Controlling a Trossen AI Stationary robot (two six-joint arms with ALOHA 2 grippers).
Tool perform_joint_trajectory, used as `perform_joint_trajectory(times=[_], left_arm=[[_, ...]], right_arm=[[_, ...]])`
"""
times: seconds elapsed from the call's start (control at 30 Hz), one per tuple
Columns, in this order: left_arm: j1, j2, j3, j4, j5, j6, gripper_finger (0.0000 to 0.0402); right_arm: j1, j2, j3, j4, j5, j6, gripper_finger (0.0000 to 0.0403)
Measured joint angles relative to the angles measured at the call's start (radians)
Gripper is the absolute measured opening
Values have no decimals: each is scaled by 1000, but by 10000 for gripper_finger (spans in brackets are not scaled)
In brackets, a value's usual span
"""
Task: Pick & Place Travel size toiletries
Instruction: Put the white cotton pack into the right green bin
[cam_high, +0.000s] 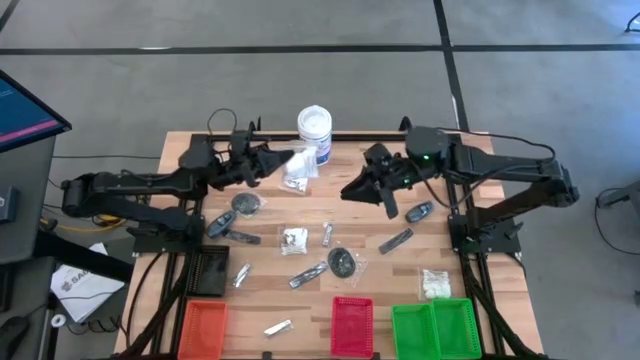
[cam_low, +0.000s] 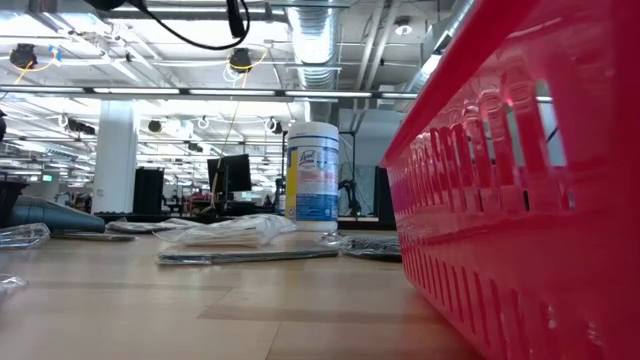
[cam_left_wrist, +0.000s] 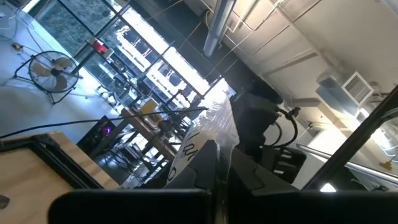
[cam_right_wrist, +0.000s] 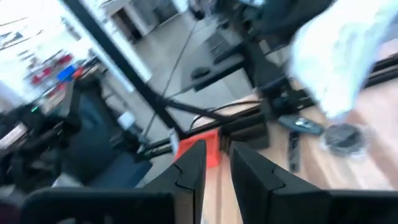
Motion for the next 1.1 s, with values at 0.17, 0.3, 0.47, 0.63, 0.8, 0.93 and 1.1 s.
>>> perform_joint_trajectory(times=[0.17,0.3,0.47,0.63,0.8,0.93,1.1], left_arm=[[-10,19,0,-54,42,-1,0],[-48,50,0,-104,52,1,0],[-90,106,0,-98,52,8,0],[-114,162,1,-96,54,6,0],[-126,211,0,-100,108,-1,0],[-140,230,0,-102,125,0,0],[-143,222,1,-98,124,7,0]], right_arm=[[-57,-40,-3,-25,8,-3,66],[-120,-47,4,-82,-41,-4,66],[-187,-21,45,-201,-131,19,68],[-193,56,126,-323,-159,-21,95],[-168,162,228,-464,-182,-76,149],[-145,232,322,-537,-181,-129,193],[-128,318,413,-677,-180,-184,224]])
